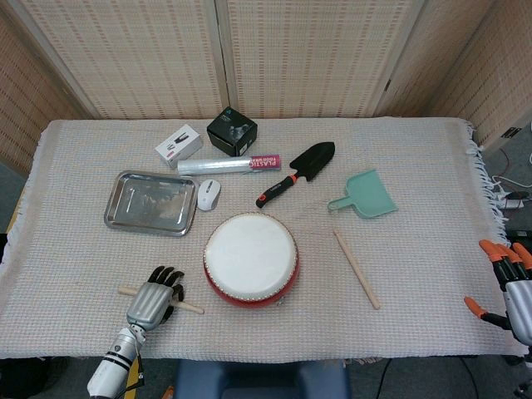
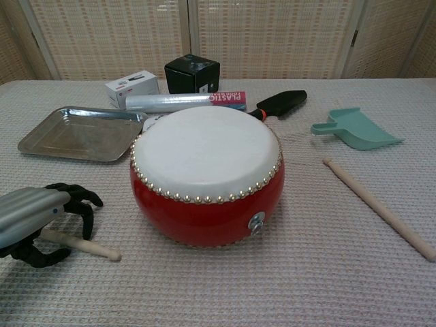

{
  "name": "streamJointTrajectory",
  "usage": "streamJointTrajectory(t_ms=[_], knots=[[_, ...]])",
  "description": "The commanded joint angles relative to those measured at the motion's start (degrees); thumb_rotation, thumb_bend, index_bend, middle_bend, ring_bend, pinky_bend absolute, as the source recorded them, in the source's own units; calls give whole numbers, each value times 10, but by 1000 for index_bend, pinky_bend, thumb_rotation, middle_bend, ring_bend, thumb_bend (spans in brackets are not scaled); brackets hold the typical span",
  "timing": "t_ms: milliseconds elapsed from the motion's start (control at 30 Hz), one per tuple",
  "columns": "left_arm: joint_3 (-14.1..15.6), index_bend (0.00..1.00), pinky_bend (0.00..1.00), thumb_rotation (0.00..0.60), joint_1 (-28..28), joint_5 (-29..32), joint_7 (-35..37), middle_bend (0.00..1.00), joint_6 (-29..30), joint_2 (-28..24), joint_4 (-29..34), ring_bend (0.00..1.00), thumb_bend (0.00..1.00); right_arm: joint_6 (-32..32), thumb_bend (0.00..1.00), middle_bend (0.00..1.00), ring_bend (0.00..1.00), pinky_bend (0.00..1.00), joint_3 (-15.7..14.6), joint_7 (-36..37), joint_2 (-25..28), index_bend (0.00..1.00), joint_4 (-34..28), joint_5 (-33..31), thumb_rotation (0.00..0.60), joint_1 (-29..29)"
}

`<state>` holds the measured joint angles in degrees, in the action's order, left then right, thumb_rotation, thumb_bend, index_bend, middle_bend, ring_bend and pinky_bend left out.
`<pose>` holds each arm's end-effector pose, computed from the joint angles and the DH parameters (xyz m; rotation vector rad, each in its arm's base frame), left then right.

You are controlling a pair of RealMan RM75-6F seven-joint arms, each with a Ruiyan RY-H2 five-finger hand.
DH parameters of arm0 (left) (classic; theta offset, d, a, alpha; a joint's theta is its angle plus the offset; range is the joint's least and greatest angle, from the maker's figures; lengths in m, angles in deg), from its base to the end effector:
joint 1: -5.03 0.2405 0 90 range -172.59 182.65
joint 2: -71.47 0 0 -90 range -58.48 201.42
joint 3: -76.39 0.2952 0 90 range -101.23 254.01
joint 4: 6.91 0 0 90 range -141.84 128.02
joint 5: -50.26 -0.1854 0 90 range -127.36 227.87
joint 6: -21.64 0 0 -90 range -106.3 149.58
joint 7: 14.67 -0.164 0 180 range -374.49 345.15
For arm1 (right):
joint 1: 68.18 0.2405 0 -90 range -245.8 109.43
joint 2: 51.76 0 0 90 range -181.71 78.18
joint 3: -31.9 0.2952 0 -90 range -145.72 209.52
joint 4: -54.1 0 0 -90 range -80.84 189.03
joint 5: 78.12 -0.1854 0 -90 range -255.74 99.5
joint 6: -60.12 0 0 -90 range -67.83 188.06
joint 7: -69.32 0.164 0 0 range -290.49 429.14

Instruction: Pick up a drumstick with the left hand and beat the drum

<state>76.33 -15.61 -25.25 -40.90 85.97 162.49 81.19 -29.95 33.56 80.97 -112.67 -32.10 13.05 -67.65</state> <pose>-0.2640 0.2526 -0.0204 -1.8428 -1.0025 -0.7474 -0.3518 -0.1725 0.2309 1.3728 -0.8979 0.9682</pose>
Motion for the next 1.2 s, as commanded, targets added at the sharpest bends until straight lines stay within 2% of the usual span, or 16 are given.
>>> streamJointTrajectory(t_ms=[33,467,667,800,933,1067,1200], knots=[[1,493,77,600,-1,-2,1,160,1,0,0,74,323,1,181,98,0,29,0,0,0,17,-1,-1,600,0],[5,523,77,600,-3,0,7,166,0,1,-1,74,343,4,181,98,0,29,1,-2,1,17,-3,-3,600,3],[5,559,80,600,1,-8,51,183,5,1,5,74,354,8,181,98,0,29,0,5,5,17,-9,-3,600,4],[2,557,82,600,8,-10,118,191,6,-9,22,75,355,7,181,98,0,29,0,3,6,17,-10,-2,600,5],[-4,557,83,600,22,-13,229,203,12,-34,55,75,355,8,181,98,0,29,0,-1,7,17,-14,-1,600,6],[-12,557,89,600,34,-21,366,215,13,-72,93,82,356,9,181,98,0,29,0,-7,8,17,-18,1,600,7],[-17,556,91,600,37,-46,553,232,-7,-126,117,87,357,12,181,98,0,29,0,-12,8,16,-23,2,600,10]])
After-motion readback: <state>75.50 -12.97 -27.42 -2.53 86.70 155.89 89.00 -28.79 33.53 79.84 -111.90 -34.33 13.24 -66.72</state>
